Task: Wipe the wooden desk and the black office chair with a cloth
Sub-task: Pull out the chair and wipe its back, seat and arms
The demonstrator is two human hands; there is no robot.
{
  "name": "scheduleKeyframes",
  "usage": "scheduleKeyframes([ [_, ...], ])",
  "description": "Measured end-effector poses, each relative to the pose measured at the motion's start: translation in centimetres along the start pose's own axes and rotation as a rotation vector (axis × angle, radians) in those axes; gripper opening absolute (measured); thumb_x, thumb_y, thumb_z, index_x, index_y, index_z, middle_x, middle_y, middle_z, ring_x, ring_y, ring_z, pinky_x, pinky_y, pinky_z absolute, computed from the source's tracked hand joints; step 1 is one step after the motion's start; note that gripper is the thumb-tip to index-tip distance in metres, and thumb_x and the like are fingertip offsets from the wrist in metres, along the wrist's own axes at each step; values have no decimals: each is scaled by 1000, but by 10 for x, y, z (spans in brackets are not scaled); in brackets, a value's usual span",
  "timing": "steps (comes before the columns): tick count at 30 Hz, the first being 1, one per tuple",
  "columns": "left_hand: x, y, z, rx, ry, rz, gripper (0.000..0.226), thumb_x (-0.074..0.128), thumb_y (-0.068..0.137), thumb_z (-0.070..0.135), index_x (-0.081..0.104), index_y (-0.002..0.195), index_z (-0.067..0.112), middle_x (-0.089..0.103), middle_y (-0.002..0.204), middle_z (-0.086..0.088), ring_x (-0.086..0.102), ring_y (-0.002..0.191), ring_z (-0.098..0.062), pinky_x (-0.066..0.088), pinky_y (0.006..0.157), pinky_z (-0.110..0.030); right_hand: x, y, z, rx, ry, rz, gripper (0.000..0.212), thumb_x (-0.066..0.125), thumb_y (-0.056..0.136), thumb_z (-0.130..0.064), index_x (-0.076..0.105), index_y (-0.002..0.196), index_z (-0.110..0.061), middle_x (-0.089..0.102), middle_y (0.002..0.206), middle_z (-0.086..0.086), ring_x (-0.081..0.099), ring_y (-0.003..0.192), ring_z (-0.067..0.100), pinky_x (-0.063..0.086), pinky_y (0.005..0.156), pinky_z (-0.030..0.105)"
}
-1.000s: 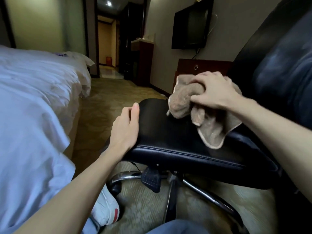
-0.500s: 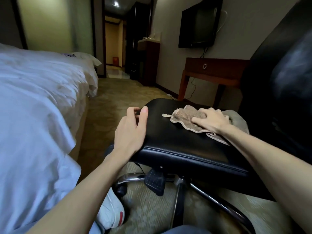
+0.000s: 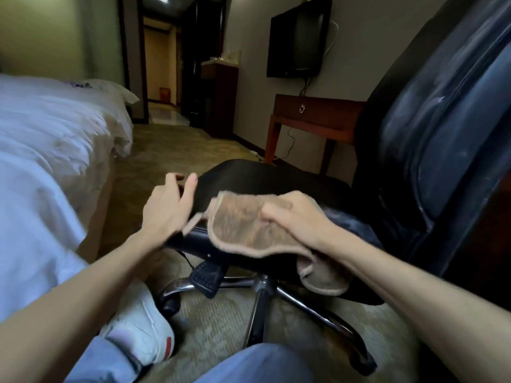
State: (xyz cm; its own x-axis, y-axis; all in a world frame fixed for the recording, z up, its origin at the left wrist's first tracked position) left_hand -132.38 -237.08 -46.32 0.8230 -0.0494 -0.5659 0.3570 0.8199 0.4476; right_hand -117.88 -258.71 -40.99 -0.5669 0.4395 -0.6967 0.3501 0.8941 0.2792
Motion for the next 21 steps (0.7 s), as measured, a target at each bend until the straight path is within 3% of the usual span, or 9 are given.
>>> scheduleKeyframes([
  [2, 4, 3, 10, 28, 31, -48, 70, 24, 98, 74, 54, 131, 20, 66, 119, -9, 60, 98, -26, 43, 81, -39, -39, 15, -11, 7, -19, 133, 47, 56, 61, -66, 58, 52, -20, 55, 49, -12, 50, 50, 9, 38, 56, 29],
  [4, 7, 4, 25, 42, 8, -56, 57, 33, 103, 64, 59, 127, 18, 69, 120, -10, 61, 102, -27, 48, 84, -42, -94, 32, -31, -38, -250, 382, 56, 51, 62, -73, 62, 56, -18, 60, 53, -10, 59, 59, 14, 44, 60, 30],
  [6, 14, 2, 45, 70, -35, -59, 50, 39, 105, 57, 61, 125, 17, 70, 118, -9, 63, 108, -28, 52, 91, -45, -141, 51, -49, -65, -544, 597, 57, 45, 66, -76, 64, 64, -22, 60, 64, -10, 58, 74, 23, 47, 83, 42],
  [9, 30, -5, 74, 132, -103, -76, 45, 44, 105, 53, 63, 125, 17, 72, 110, -4, 66, 101, -21, 52, 89, -40, -175, 77, -36, 23, -690, 710, 56, 43, 70, -74, 72, 83, -28, 66, 88, 0, 58, 104, 34, 34, 103, 57],
  [11, 41, -12, 84, 160, -103, -88, 43, 46, 104, 53, 64, 124, 19, 71, 112, -2, 65, 104, -19, 51, 89, -38, -172, 97, -3, 155, -816, 623, 62, 49, 76, -74, 74, 110, -28, 65, 117, 10, 50, 124, 38, 26, 110, 65],
  [13, 50, -16, 86, 200, 6, -101, 45, 44, 103, 55, 61, 127, 22, 68, 118, -3, 59, 115, -23, 50, 93, -41, -148, 116, 36, 293, -893, 423, 75, 56, 77, -77, 63, 134, -29, 51, 141, 15, 35, 139, 40, 12, 115, 72],
  [18, 57, -19, 77, 219, 163, -89, 47, 39, 102, 58, 58, 130, 25, 67, 124, -5, 53, 126, -26, 44, 94, -42, -99, 140, 120, 467, -740, 175, 100, 48, 71, -93, 37, 155, -40, 18, 168, 14, 7, 155, 41, -3, 114, 77],
  [21, 59, -18, 75, 195, 188, -80, 46, 38, 103, 57, 59, 128, 24, 67, 125, -6, 53, 127, -27, 42, 95, -42, -72, 135, 170, 615, -711, 23, 105, 30, 71, -101, 26, 159, -44, 18, 169, 11, 11, 155, 42, 3, 116, 76],
])
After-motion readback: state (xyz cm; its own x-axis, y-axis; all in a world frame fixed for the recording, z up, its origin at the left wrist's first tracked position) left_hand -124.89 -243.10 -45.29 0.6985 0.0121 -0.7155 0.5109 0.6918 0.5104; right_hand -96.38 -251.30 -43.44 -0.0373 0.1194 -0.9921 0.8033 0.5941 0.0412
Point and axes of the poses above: each hand's wrist, its own y-axis towards the middle knuckle, its own x-axis out of the palm, z = x × y, the point moved 9 cm from there along y, towards the middle knuckle
